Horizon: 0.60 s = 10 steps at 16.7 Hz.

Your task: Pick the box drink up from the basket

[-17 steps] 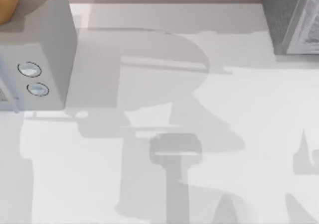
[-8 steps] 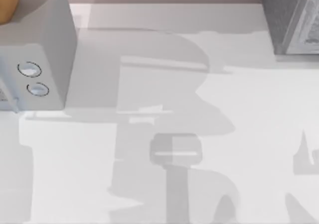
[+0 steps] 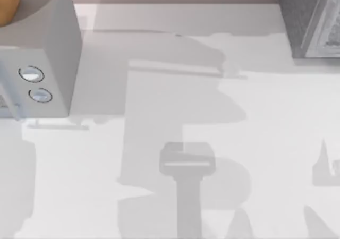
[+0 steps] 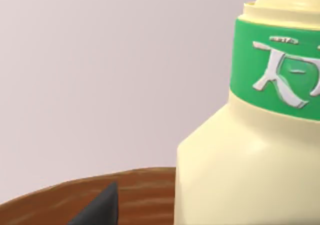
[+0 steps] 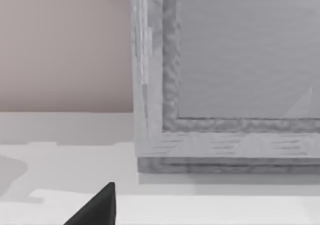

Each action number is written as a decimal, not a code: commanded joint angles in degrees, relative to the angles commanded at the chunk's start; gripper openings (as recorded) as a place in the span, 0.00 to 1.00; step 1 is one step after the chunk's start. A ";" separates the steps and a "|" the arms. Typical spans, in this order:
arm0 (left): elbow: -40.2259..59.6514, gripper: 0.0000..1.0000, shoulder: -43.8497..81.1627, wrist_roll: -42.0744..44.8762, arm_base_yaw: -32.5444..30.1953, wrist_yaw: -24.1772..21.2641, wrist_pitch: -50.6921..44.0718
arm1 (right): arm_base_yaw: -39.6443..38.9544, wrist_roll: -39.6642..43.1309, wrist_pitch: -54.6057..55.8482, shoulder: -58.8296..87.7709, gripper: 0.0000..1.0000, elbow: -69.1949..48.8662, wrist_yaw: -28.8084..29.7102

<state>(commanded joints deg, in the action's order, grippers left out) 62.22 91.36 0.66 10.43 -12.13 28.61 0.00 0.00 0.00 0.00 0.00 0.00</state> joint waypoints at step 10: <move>3.93 0.92 4.07 0.00 -0.60 0.54 0.16 | 0.00 0.00 0.00 0.00 1.00 0.00 0.00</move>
<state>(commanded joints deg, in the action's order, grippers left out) 66.15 95.43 0.66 9.83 -11.59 28.77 0.00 0.00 0.00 0.00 0.00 0.00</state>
